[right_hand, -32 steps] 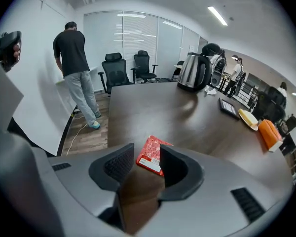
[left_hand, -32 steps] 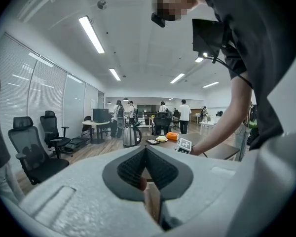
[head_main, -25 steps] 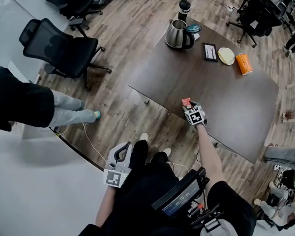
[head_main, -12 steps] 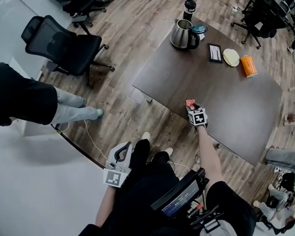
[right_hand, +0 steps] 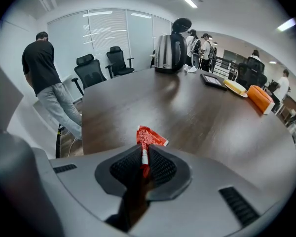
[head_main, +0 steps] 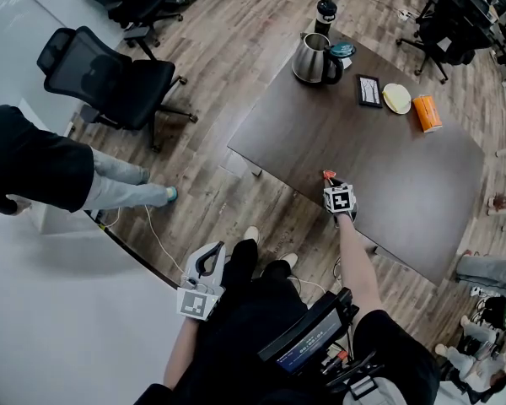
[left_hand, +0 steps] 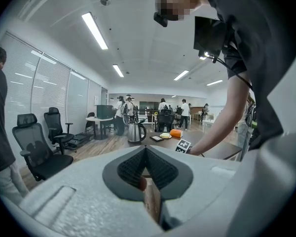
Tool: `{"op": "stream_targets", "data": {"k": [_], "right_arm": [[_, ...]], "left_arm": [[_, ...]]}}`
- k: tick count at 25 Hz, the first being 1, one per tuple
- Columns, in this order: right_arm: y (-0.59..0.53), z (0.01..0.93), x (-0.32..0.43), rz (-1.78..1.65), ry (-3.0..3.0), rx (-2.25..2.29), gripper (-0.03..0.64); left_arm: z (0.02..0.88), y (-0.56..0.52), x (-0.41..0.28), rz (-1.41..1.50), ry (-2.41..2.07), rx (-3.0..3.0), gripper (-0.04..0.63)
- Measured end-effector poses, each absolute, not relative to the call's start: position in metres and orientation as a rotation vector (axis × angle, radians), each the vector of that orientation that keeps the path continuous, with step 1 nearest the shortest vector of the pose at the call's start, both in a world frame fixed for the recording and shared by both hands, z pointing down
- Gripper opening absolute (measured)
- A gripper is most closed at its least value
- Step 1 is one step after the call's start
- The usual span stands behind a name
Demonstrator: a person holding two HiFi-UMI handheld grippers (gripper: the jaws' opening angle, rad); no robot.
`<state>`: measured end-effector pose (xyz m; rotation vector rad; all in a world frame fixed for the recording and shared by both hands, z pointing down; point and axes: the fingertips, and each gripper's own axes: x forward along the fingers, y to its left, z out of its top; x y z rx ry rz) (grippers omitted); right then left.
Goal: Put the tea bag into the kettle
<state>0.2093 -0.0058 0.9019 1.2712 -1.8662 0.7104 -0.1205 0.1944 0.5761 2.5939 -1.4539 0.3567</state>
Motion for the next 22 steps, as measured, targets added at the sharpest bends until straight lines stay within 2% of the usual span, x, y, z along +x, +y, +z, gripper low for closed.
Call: {"op": "stream_targets", "data": {"k": [6,10,22], "right_arm": [[-0.001,0.897,0.207,0.738,-1.852,1.261,0.046],[0.016,0.894,0.204,0.88,-1.881,1.323,0.044],[0.065,0.871,0.217,1.055,-1.964,1.48,0.043]], "left_arm": [[0.573,0.193,-0.119,0.34,-1.449,2.605,0.003],[0.568,0.189,-0.112,0.311,-1.438,2.628,0.003],[0.562,0.191,-0.065,0.252,-1.281,2.766,0.003]]}}
